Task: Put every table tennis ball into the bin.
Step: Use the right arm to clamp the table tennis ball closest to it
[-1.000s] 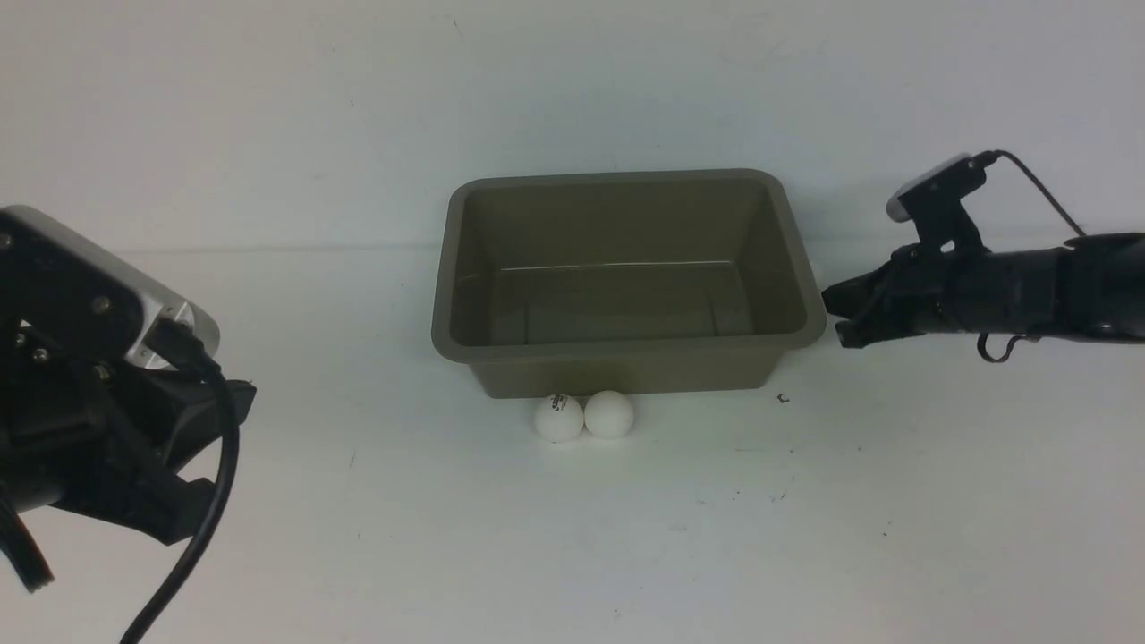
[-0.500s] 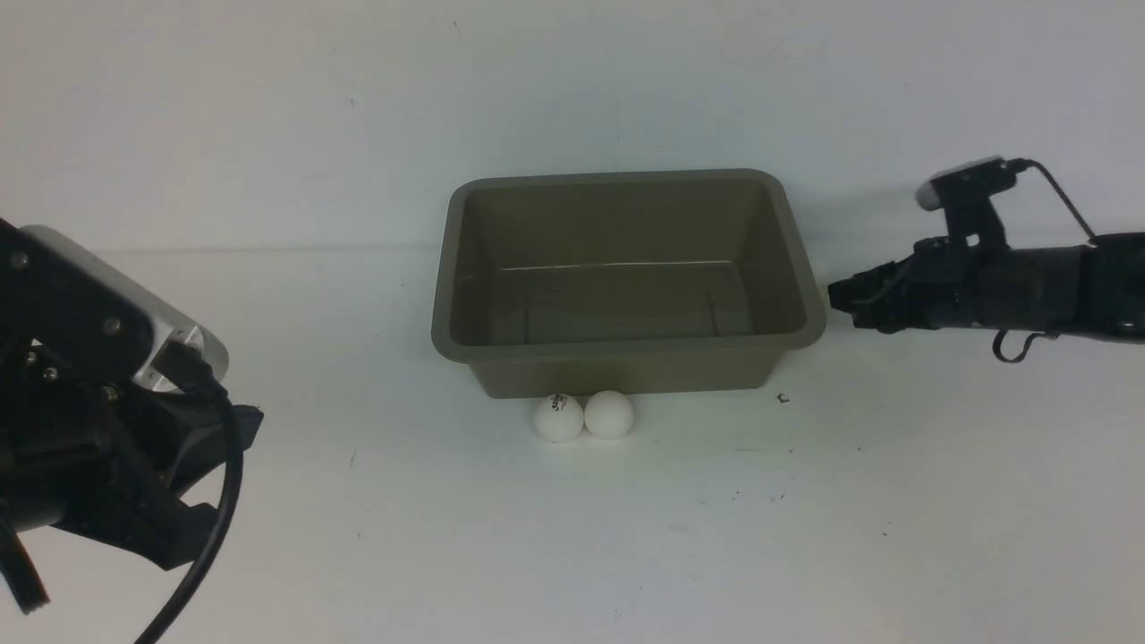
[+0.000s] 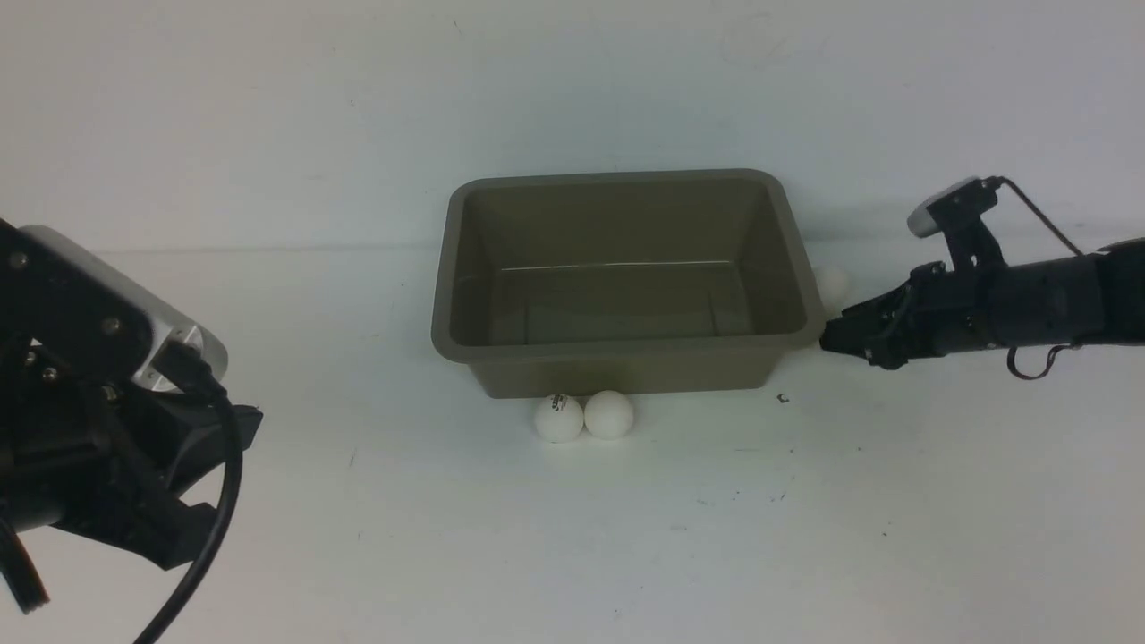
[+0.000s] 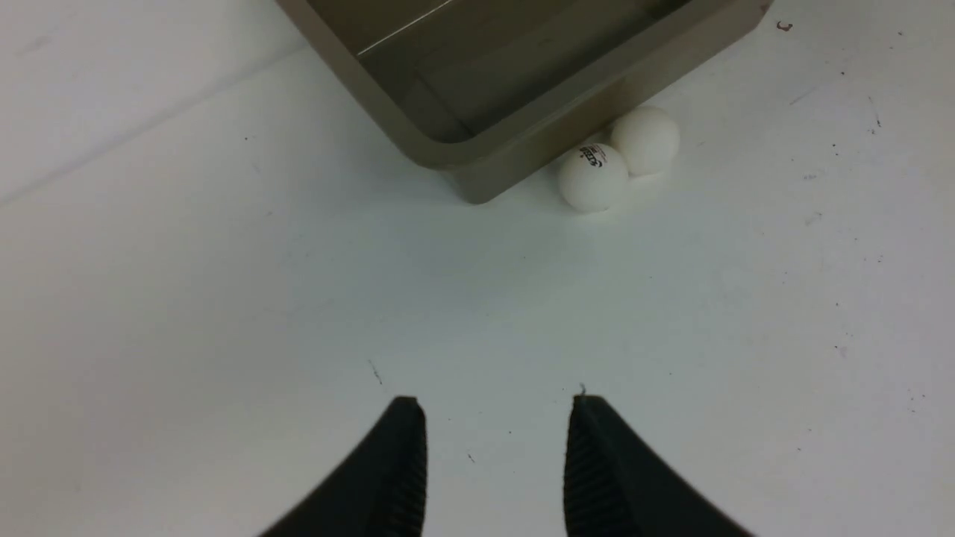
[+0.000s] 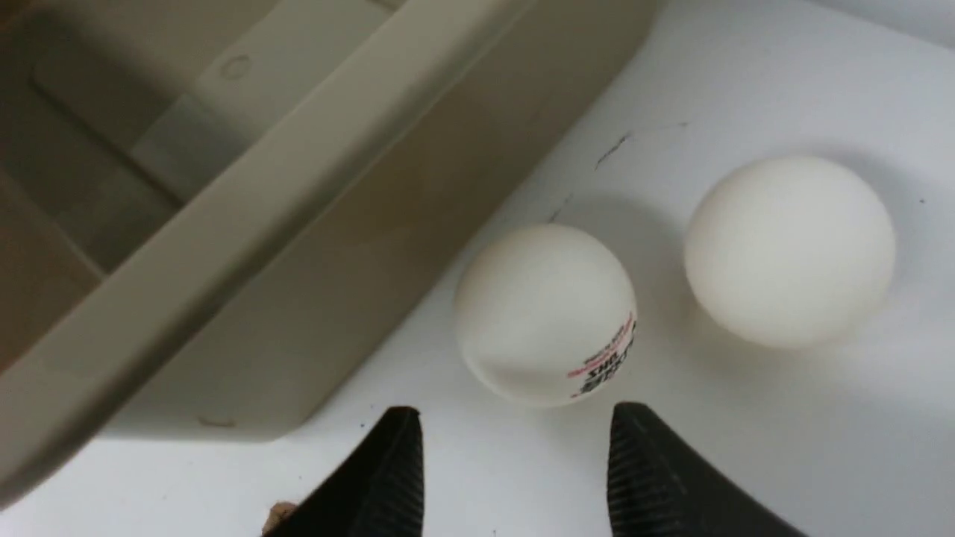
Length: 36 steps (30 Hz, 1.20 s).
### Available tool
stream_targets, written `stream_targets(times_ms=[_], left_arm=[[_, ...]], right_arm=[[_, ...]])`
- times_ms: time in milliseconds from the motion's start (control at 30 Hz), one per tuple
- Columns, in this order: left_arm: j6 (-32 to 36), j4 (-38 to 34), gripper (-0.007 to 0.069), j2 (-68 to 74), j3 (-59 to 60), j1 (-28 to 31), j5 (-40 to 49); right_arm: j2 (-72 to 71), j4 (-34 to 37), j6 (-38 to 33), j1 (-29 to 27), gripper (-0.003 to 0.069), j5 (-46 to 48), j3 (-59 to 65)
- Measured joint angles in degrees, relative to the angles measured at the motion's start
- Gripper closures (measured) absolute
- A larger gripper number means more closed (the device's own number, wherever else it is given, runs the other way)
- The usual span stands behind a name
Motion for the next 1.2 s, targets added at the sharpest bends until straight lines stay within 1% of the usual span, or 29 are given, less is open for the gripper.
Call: stream_targets(times_ms=[200, 333, 433, 567, 733, 1000, 1200], left_arm=[[0.0, 0.0, 0.0384, 0.0, 0.0, 0.0, 0.3], [0.0, 0.0, 0.0384, 0.0, 0.0, 0.0, 1.9], [0.0, 0.1, 0.0384, 0.0, 0.0, 0.0, 3.0], [0.0, 0.1, 0.0384, 0.0, 0.0, 0.0, 3.2], [0.0, 0.2, 0.0384, 0.0, 0.0, 0.0, 3.4], [0.0, 0.2, 0.0384, 0.0, 0.0, 0.0, 4.3], [0.0, 0.2, 0.0384, 0.0, 0.0, 0.0, 4.6]], right_arm=[[0.0, 0.7, 0.0, 0.0, 0.0323, -4.2, 0.0], [-0.1, 5.4, -0.1, 0.0, 0.0311, -9.0, 0.0], [-0.1, 8.5, -1.5, 0.0, 0.031, -11.5, 0.0], [-0.2, 12.6, -4.3, 0.0, 0.0309, -12.4, 0.0], [-0.2, 15.8, -5.7, 0.0, 0.0305, -12.6, -0.1], [-0.2, 15.9, -4.0, 0.0, 0.0302, -12.7, -2.5], [0.6, 12.3, 1.3, 0.0, 0.0302, -13.0, -6.1]])
